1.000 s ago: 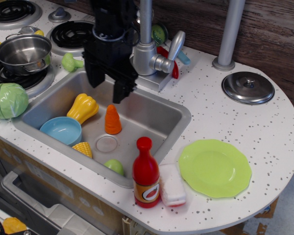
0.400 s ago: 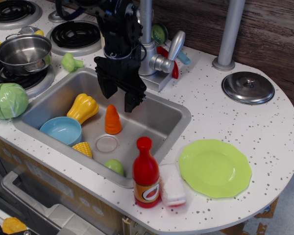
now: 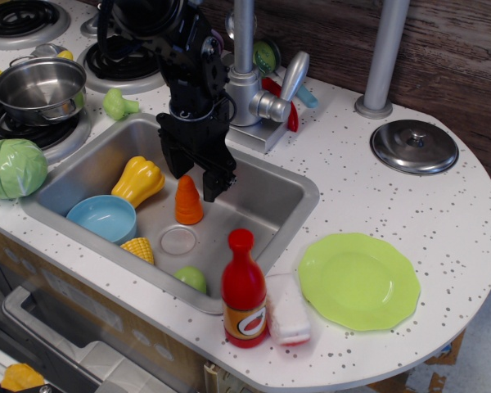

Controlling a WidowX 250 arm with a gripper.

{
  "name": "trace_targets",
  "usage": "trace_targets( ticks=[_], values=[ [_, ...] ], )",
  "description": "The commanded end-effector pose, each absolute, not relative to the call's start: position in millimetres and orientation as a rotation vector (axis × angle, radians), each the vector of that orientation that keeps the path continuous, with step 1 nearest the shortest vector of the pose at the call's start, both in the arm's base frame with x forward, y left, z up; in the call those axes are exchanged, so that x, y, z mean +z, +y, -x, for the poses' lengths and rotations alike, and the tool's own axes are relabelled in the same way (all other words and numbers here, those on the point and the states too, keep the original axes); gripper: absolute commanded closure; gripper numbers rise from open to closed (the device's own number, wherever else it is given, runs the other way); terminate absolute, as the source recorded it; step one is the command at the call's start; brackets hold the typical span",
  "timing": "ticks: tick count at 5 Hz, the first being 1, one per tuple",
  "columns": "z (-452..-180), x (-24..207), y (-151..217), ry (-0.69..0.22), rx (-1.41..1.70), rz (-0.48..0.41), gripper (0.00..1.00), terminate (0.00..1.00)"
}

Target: Put carrot on plate

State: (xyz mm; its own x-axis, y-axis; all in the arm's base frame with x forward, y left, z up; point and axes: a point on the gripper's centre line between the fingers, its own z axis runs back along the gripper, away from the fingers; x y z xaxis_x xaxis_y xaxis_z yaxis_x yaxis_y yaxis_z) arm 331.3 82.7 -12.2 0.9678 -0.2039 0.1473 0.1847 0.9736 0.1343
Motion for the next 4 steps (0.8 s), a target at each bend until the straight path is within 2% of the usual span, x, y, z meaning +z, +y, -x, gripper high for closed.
trace_targets(
  ticks=[1,2,3,4],
  values=[
    [-341.8,-14.2,92.7,-0.207,-0.191,-0.141,0.00,0.00],
    [-342.8,-27.0,95.6,-0.226,-0.186,-0.101,0.00,0.00],
    [-343.2,-33.4,92.0,-0.240,-0.163,-0.096,1.00,0.00],
    [-341.7,-25.8,89.2,-0.236,-0.158,-0.103,1.00,0.00]
  ],
)
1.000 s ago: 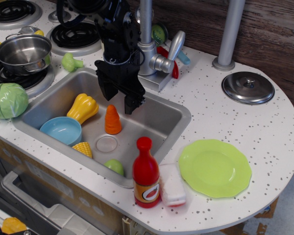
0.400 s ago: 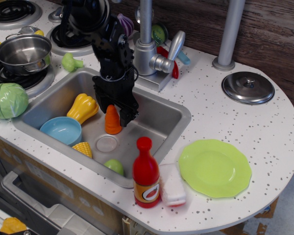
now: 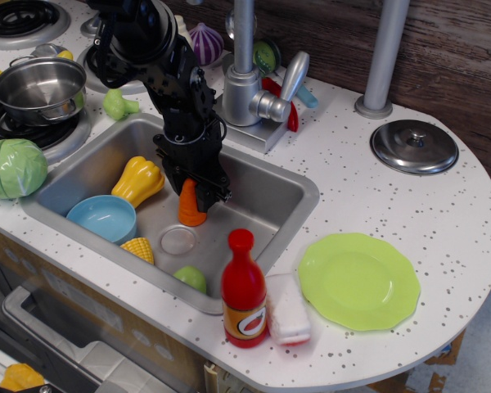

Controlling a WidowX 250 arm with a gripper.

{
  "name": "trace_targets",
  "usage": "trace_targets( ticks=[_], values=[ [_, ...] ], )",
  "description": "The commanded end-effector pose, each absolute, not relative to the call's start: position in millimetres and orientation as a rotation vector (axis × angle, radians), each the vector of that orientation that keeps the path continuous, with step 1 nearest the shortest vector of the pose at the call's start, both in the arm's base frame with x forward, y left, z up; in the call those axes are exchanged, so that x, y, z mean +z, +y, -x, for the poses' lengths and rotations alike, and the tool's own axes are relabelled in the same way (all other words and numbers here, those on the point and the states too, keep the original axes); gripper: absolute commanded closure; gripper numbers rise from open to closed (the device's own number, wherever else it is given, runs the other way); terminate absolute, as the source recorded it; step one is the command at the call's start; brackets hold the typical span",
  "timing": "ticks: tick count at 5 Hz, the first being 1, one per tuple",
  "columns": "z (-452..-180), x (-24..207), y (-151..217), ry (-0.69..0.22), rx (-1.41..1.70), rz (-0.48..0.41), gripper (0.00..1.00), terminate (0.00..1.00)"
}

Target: Put carrot on plate

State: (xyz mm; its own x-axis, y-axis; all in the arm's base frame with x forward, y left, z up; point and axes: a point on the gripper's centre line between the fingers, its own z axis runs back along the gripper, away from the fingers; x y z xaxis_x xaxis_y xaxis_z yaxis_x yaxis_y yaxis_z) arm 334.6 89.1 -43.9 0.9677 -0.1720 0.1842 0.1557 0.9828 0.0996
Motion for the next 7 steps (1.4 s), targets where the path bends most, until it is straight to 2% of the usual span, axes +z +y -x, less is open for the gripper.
trace_targets(
  ticks=[1,2,3,4,5,6,7],
  values=[
    [-339.3,-2.4,80.8,-0.222,-0.157,-0.096,1.00,0.00],
    [-334.1,34.0,63.4,-0.197,-0.135,-0.117,1.00,0.00],
    [-327.0,74.2,29.1,-0.223,-0.108,-0.188,1.00,0.00],
    [-320.7,92.3,-8.4,-0.244,-0.082,-0.207,1.00,0.00],
    [-320.5,99.8,-47.1,-0.264,-0.063,-0.140,1.00,0.00],
    [-317.2,92.1,-72.6,-0.231,-0.055,-0.106,1.00,0.00],
    [-310.6,66.6,-83.9,-0.264,-0.012,-0.085,1.00,0.00]
  ],
)
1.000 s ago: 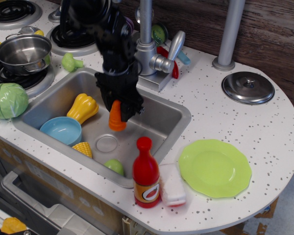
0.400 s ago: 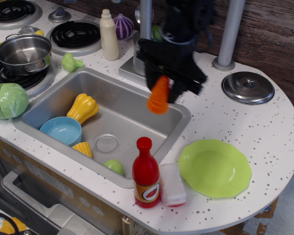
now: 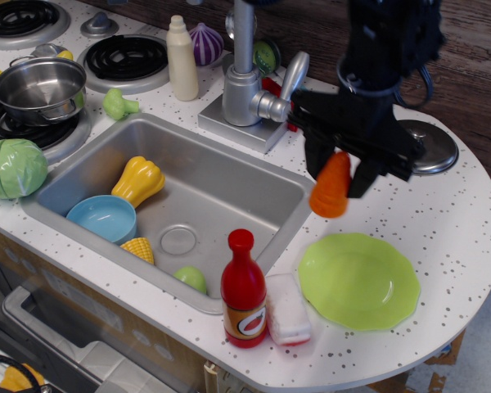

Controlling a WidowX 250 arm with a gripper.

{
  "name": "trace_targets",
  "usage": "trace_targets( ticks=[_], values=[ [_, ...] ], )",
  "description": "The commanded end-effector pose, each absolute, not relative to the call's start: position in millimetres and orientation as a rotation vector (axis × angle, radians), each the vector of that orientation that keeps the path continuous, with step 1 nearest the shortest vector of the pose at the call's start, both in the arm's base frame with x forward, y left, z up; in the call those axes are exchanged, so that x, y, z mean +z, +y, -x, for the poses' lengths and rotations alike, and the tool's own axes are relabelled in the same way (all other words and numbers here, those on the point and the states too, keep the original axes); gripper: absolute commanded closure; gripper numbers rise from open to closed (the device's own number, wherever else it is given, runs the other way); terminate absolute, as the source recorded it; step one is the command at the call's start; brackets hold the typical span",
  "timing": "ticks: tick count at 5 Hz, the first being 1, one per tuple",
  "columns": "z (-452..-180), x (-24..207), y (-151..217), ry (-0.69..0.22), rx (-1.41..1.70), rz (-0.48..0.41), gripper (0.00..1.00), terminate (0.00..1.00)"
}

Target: Put carrot on plate

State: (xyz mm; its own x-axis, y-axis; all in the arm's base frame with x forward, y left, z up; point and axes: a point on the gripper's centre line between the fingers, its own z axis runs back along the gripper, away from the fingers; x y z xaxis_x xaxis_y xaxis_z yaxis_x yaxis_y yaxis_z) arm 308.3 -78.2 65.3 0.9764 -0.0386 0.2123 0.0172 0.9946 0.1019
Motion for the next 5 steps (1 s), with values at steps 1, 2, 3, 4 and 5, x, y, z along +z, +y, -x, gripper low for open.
trace_targets(
  ticks=[1,2,3,4,5],
  values=[
    [-305.1,56.7,-83.9,-0.189,0.011,-0.063,1.00,0.00],
    [-300.3,44.8,-91.8,-0.214,0.008,-0.046,1.00,0.00],
    [-297.9,43.8,-103.9,-0.229,0.010,-0.042,1.00,0.00],
    [-297.2,44.0,-115.8,-0.243,0.023,-0.012,1.00,0.00],
    [-295.3,46.6,-124.3,-0.267,0.077,-0.004,0.00,0.00]
  ],
)
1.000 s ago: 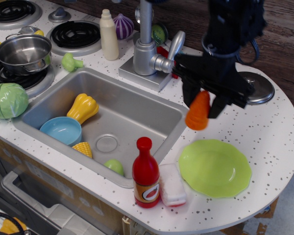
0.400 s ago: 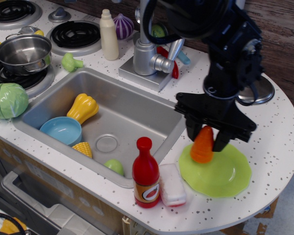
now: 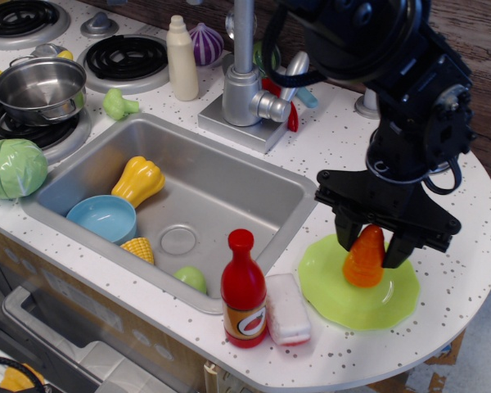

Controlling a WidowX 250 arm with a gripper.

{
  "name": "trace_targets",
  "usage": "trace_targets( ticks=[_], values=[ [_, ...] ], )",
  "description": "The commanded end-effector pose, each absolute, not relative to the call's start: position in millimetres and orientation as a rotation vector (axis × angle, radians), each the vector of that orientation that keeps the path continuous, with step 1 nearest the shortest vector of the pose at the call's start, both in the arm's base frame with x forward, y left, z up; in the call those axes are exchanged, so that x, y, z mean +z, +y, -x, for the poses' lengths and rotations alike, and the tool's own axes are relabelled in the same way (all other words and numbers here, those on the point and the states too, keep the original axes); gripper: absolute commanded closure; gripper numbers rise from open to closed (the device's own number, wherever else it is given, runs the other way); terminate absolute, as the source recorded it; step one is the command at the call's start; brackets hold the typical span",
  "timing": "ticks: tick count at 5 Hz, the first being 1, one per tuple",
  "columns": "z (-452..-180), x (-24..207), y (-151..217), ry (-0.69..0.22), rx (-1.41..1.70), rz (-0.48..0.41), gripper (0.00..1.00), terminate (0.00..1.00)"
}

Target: Put carrot on plate

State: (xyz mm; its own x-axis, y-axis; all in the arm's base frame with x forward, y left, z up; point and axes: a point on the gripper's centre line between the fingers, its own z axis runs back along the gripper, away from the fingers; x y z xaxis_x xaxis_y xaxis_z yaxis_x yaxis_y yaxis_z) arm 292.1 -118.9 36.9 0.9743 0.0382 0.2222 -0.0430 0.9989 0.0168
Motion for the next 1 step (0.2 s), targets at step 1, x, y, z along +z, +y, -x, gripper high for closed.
trace_targets(
  ticks=[1],
  values=[
    [-295.3,46.6,-124.3,-0.267,0.077,-0.004,0.00,1.00]
  ],
)
